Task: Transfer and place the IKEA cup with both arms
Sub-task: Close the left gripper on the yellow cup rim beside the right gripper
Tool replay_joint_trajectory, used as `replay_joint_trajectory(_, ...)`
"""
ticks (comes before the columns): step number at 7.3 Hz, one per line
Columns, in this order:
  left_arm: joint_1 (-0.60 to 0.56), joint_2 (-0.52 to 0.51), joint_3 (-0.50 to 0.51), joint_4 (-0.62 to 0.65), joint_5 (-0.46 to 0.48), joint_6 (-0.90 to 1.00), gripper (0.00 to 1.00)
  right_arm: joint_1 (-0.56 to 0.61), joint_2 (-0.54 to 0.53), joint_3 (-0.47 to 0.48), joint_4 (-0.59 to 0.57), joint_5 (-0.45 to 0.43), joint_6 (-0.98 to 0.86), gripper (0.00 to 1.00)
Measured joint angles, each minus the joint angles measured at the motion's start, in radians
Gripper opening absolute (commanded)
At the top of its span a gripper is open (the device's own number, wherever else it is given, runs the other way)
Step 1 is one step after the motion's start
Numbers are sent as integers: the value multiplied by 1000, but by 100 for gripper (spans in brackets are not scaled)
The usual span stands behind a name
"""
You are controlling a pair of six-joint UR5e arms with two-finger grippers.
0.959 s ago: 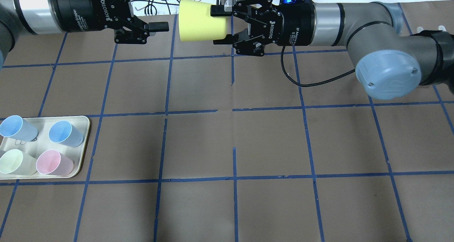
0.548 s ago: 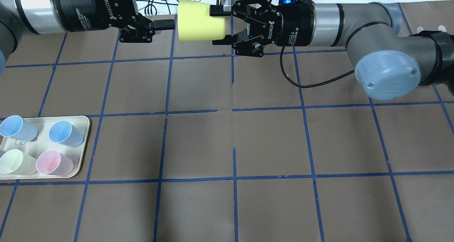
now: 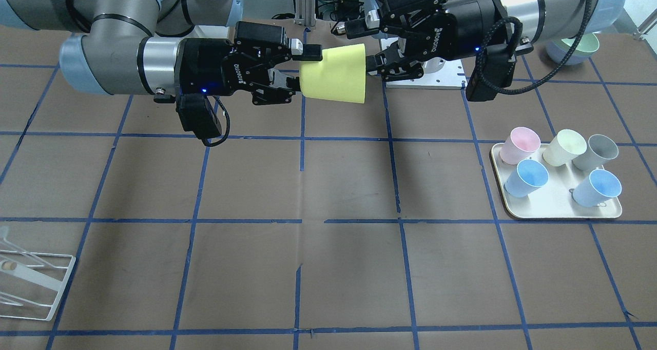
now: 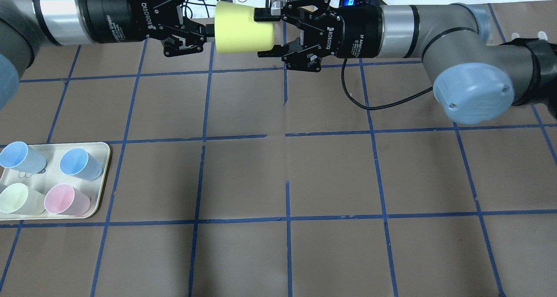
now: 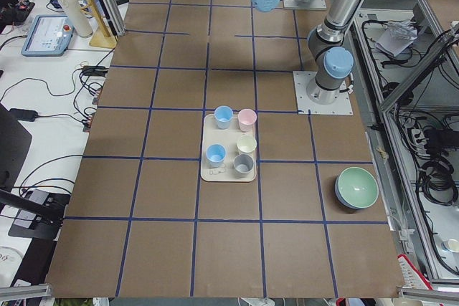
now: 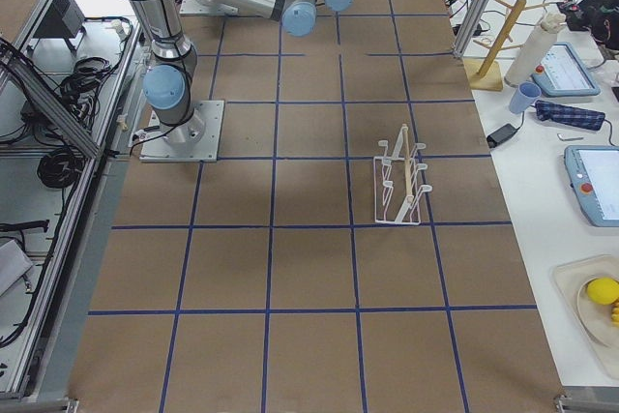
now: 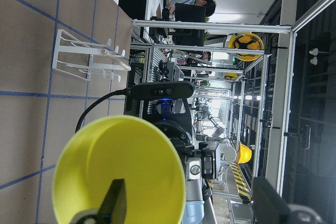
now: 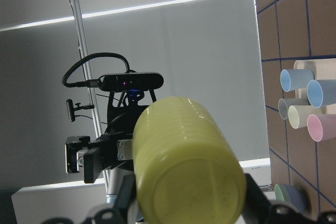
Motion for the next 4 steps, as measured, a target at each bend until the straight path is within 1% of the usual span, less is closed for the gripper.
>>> replay_joint_trajectory(1, 1, 0, -2, 0, 0, 0, 34, 0, -1, 0, 0, 0, 1, 20)
replay_joint_trajectory(2, 6, 1, -3, 0, 1, -1, 30, 0, -1, 0, 0, -1, 2, 24)
replay_joint_trajectory(3, 10, 1, -3, 0, 1, -2, 21, 0, -1, -1, 0, -1, 2, 24)
replay_joint_trajectory(4, 11, 2, -4, -1, 1, -4, 15, 0, -1, -1, -1, -1, 2, 24)
